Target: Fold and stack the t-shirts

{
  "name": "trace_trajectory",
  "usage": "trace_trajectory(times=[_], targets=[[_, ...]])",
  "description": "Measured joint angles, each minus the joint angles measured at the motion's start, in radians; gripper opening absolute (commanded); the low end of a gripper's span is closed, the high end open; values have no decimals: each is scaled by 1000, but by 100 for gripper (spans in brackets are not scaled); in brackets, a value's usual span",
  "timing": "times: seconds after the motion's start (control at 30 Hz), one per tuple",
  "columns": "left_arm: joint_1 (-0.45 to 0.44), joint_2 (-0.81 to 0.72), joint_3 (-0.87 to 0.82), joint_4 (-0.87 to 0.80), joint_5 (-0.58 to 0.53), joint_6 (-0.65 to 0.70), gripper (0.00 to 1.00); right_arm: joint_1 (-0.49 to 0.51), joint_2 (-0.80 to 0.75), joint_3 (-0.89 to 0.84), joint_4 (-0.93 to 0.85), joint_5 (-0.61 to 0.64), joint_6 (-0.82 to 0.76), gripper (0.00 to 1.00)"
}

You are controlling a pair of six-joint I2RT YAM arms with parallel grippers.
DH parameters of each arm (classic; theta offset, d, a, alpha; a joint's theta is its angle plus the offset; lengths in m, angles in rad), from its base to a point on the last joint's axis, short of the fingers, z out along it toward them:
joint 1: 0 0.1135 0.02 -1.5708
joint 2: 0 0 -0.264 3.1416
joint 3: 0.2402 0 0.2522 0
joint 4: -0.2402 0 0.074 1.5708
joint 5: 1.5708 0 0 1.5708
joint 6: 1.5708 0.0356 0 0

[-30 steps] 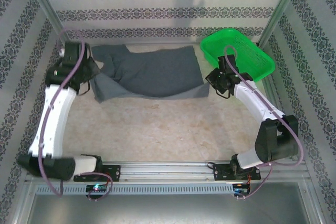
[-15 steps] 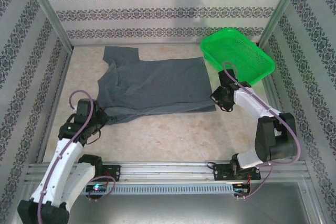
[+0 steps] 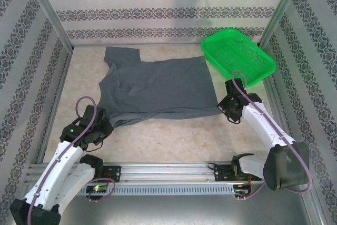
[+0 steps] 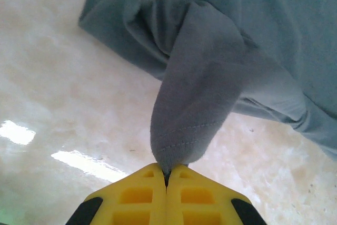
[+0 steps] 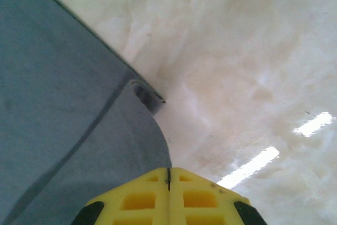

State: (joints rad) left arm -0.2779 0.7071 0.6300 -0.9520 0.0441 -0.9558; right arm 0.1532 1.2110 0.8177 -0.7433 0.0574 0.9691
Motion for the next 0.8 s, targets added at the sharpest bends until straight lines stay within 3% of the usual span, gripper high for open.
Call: trace_trajectory(times=[0.23, 0.43, 0.53, 0.7, 0.8], targets=[[-189, 86, -24, 63, 12, -29, 0, -3, 28, -31, -8, 15, -12, 0], [-244, 124, -63, 154, -8, -2, 0, -15, 47, -36, -7, 23, -29, 0], [-332, 169, -90, 228, -26, 26, 0, -29, 51, -42, -6, 25, -34, 0], [-597, 222, -104, 356, -119, 100, 0, -60, 73, -42, -4, 33, -57, 0], [-688, 248, -106, 411, -158, 125, 0, -67, 103, -36, -6, 33, -69, 0]])
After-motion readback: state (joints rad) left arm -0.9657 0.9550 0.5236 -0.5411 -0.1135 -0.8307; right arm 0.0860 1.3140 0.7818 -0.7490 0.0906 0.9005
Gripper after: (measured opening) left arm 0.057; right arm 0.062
